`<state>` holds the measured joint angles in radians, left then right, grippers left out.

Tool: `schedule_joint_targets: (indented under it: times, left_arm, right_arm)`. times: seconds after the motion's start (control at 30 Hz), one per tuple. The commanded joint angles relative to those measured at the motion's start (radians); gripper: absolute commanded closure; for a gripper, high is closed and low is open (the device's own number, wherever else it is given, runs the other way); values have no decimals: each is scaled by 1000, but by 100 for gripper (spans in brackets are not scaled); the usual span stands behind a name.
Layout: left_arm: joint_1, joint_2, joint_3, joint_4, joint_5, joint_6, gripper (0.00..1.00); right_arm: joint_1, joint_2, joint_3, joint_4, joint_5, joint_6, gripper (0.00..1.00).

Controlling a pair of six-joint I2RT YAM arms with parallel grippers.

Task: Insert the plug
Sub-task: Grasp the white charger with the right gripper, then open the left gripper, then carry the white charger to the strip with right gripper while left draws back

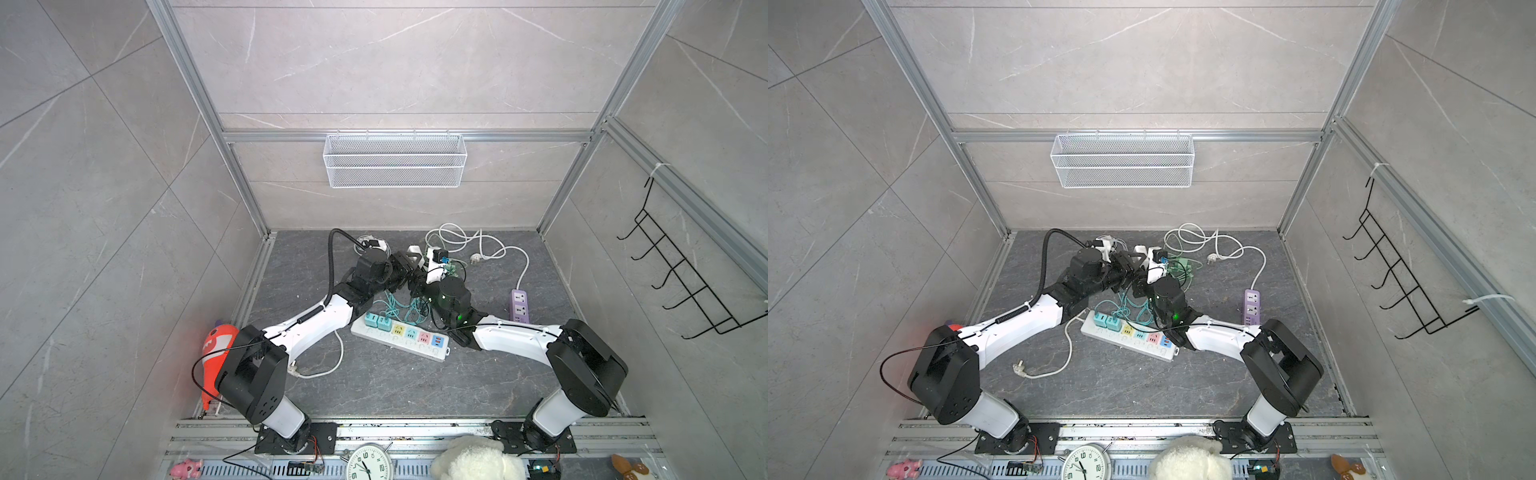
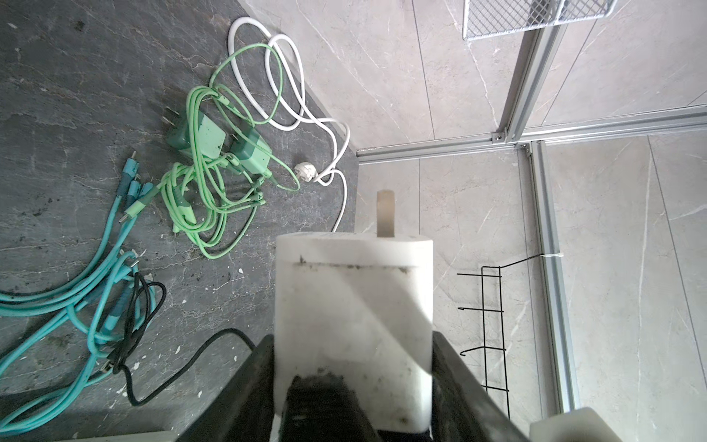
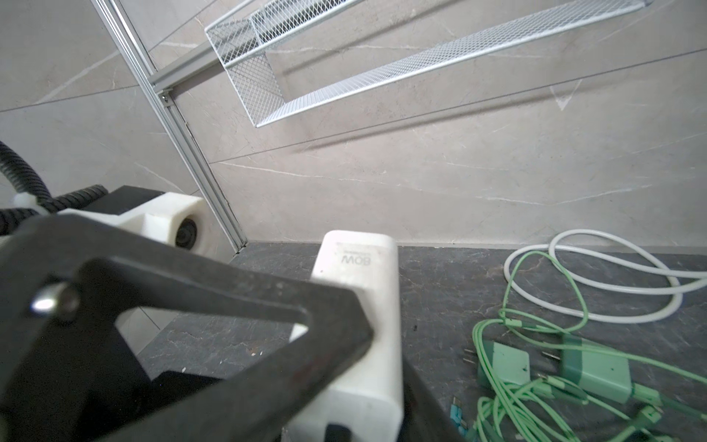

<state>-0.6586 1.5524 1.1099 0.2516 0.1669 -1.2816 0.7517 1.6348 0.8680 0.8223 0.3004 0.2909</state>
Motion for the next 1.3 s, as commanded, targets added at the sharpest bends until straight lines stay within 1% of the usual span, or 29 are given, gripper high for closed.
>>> schedule_joint_targets:
  times: [0.0,0.13,0.2,0.27,0.37,0.43,0.5,0.53,0.57,0.63,0.7,0.73,0.83,0.9,0.93,0.97,1.13,1.23,1.27]
  left_arm:
    - [-14,-48,-2,50,22,-1,76]
    - [-13,-47,-7,50,22,-7,76]
    - [-13,-44,-6,48,23,-6,76]
    - [-13,-41,-10,47,25,-10,76]
    - [-14,-34,-9,58,35,-16,75]
    - [-14,-35,-6,52,36,-7,73]
    - [-13,-40,-3,37,33,1,70]
    - [-13,-41,-8,39,28,-1,68]
    - [-14,-43,-11,41,25,-3,63]
    - [-11,-44,-6,27,20,4,48]
    - [-6,-49,14,-2,17,55,40]
    - [-3,-51,39,-45,16,92,36]
    - [14,-66,108,-170,-3,210,27]
    - [31,-83,134,-237,-26,268,18]
    - [40,-93,141,-252,-27,298,7]
    - [53,-101,147,-273,-29,322,1]
    - [105,-152,151,-353,-57,420,0]
    - [120,-202,152,-419,-125,519,0]
    - [121,-220,155,-451,-156,555,0]
  right_arm:
    - [8,-2,-6,103,13,-22,53]
    - [6,-14,-9,108,11,-39,55]
    - [8,-19,-7,103,8,-52,58]
    - [7,-21,-5,102,-1,-68,66]
    - [6,-23,18,47,-3,-80,84]
    - [7,-22,20,39,-18,-90,90]
    - [6,-27,18,36,-31,-97,93]
    - [7,-30,18,29,-31,-100,94]
    - [8,-33,19,22,-31,-102,95]
    - [7,-41,15,16,-34,-107,97]
    - [7,-56,6,5,-35,-109,99]
    - [7,-67,6,-14,-35,-111,99]
    - [6,-116,18,-127,-28,-120,100]
    - [-5,-156,43,-263,-30,-116,100]
    - [-10,-181,53,-332,-39,-117,100]
    - [-16,-207,57,-393,-39,-122,100]
    - [-64,-325,89,-688,-100,-148,100]
    - [-111,-366,193,-1010,-203,-178,100]
    - [-130,-370,229,-1116,-256,-184,100]
